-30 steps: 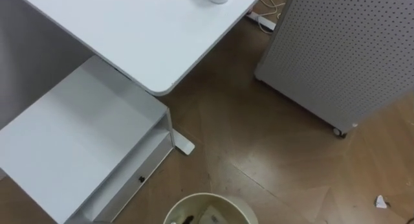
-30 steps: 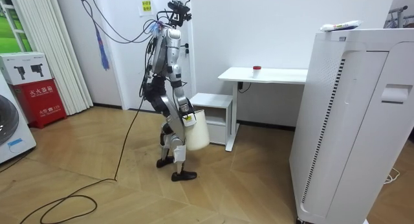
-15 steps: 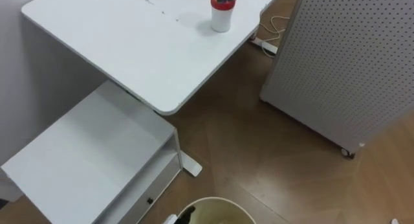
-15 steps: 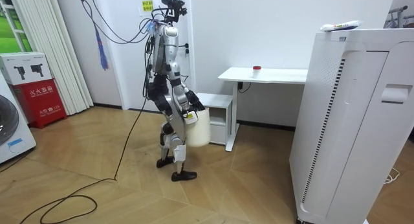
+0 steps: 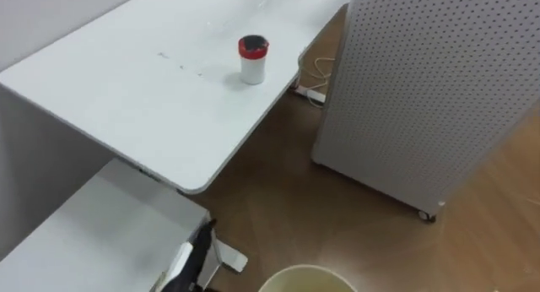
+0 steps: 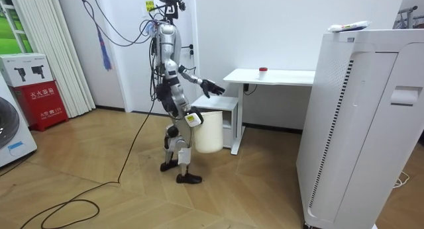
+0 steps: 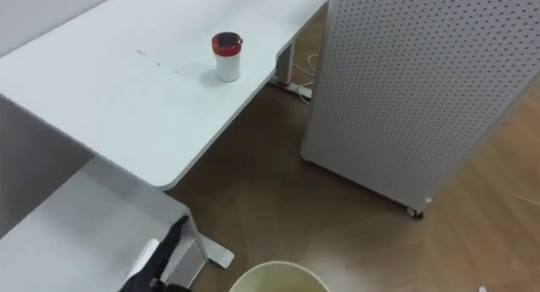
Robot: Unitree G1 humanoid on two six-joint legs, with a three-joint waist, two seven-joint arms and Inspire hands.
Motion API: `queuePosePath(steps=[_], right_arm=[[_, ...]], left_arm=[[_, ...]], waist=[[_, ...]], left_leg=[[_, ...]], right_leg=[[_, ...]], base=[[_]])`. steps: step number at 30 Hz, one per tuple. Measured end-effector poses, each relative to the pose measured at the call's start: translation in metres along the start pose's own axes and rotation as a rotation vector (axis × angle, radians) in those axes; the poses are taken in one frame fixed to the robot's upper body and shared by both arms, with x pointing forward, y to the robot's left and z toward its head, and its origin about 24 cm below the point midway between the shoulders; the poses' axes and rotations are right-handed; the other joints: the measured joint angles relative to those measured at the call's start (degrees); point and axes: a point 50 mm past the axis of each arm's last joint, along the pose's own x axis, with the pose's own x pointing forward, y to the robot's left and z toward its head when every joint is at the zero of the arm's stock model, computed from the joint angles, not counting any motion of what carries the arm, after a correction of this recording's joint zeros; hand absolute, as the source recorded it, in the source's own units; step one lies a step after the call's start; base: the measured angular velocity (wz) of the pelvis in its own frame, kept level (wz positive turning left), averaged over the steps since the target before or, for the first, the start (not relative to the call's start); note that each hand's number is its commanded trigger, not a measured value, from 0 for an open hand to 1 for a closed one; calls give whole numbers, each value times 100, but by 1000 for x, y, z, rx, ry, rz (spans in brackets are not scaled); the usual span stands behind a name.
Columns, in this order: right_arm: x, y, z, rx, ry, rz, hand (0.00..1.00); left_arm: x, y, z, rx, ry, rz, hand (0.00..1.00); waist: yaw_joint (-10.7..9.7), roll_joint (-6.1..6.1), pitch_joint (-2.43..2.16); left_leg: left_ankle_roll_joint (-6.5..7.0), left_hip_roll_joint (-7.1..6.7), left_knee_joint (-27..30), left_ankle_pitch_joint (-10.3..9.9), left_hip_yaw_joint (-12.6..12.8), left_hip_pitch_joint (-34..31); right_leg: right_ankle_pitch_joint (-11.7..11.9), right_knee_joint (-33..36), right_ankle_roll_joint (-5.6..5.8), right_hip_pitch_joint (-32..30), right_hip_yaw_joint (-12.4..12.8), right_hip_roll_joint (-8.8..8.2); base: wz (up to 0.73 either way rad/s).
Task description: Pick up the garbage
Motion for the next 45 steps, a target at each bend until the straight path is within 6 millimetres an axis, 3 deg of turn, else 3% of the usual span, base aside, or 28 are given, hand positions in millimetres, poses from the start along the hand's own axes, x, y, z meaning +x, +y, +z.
queuePosePath(steps=[1, 6, 12, 14, 16, 17, 18, 20, 22, 23, 24, 25, 26, 27, 28, 31, 38, 45], right_arm=[[-1, -2, -4, -9, 10, -4, 100], [-9, -11, -15, 40, 11, -29, 100], [-12, -15, -18, 43, 10, -42, 100], [-13, -16, -20, 39, 17, -41, 100], [-12, -14, -18, 28, 18, -20, 100], [-12, -13, -18, 18, 23, -14, 100], [-12, -13, -18, 14, 26, -13, 100], [-13, -16, -19, 22, 27, -28, 100], [-15, -22, -19, 18, 31, -53, 100], [-17, -26, -19, 9, 38, -69, 100], [-18, -29, -19, 3, 40, -79, 100], [-18, -31, -19, -2, 44, -95, 100], [-19, -31, -21, -5, 49, -98, 100], [-19, -32, -22, -13, 56, -105, 100], [-20, -33, -22, -12, 54, -109, 100], [-20, -33, -24, -14, 57, -111, 100], [-19, -30, -25, -31, 63, -120, 100], [-18, -28, -23, -78, 66, -116, 100]], left_arm=[[0, 3, 2, -12, -10, 30, 0], [-1, 16, 4, -22, -26, 96, 0], [-6, 19, 11, -76, -49, 121, 0], [-6, 24, 15, -93, -66, 148, 0], [-11, 34, 19, -130, -92, 209, 0], [-15, 39, 20, -155, -99, 247, 0], [-17, 41, 20, -166, -104, 262, 0], [-22, 48, 24, -201, -137, 312, 0], [-23, 49, 27, -208, -168, 333, 0], [-23, 50, 27, -210, -177, 346, 0], [-24, 50, 27, -212, -180, 354, 0], [-24, 52, 27, -211, -180, 375, 0], [-25, 52, 26, -210, -176, 386, 0], [-25, 55, 26, -208, -178, 406, 0], [-25, 56, 27, -209, -184, 423, 0], [-25, 58, 29, -221, -192, 434, 0], [-27, 63, 30, -260, -194, 477, 0], [-29, 69, 28, -251, -191, 500, 0]], waist=[[-3, -36, -22], [-27, -100, -64], [-52, -108, -48], [-50, -118, -41], [12, -120, -46], [32, -117, -45], [35, -119, -46], [21, -123, -42], [80, -196, -29], [176, -201, -27], [200, -176, -40], [232, -128, -61], [218, -103, -91], [156, -86, -148], [125, -117, -124], [84, -132, -116], [193, -73, -38], [169, -80, -29]], left_leg=[[-21, 21, -37, -12, 31, 128], [-128, 144, -25, -75, 63, 478], [-151, 277, 331, -86, 64, 534], [-152, 269, 436, -86, 9, 625], [-155, 271, 426, -85, -433, 747], [-157, 259, 510, -87, -827, 738], [-158, 242, 612, -87, -1058, 715], [-190, 101, 953, -130, -1834, 442], [-205, -81, 861, -122, -2052, 167], [-280, -126, 724, -59, -2111, 7], [-310, -139, 634, 3, -2194, -73], [-217, -143, 540, 223, -2270, -197], [-214, -126, 533, 220, -2326, -170], [-181, -150, 424, 193, -2343, -89], [-172, -186, 323, 195, -2324, 26], [-149, -217, 185, 205, -2314, 184], [-134, -209, -94, 211, -2223, 406], [-120, -243, -114, 201, -2134, 444]], right_leg=[[-22, -4, -31, 107, -107, 9], [-128, -19, -84, 439, -179, 129], [-268, 22, -212, 545, -175, 204], [-364, 33, -252, 577, 5, 273], [-411, 80, -334, 601, 425, 471], [-461, 110, -394, 603, 646, 581], [-467, 110, -406, 609, 760, 626], [-469, 121, -460, 636, 1356, 798], [-459, 138, -469, 662, 1697, 801], [-433, 134, -480, 691, 1857, 840], [-387, 134, -491, 706, 1895, 870], [-384, 140, -482, 755, 1936, 916], [-395, 119, -468, 785, 1949, 927], [-421, 82, -439, 844, 1932, 917], [-430, 46, -423, 884, 1941, 910], [-411, -137, -422, 1039, 1929, 904], [-414, -380, -418, 1202, 2027, 918], [-463, -409, -380, 1204, 2138, 903]], base=[[-23], [-6], [-12], [-41], [-90], [-95], [-86], [-52], [-58], [-78], [-75], [-48], [-27], [-10], [-4], [-6], [-12], [-12]])
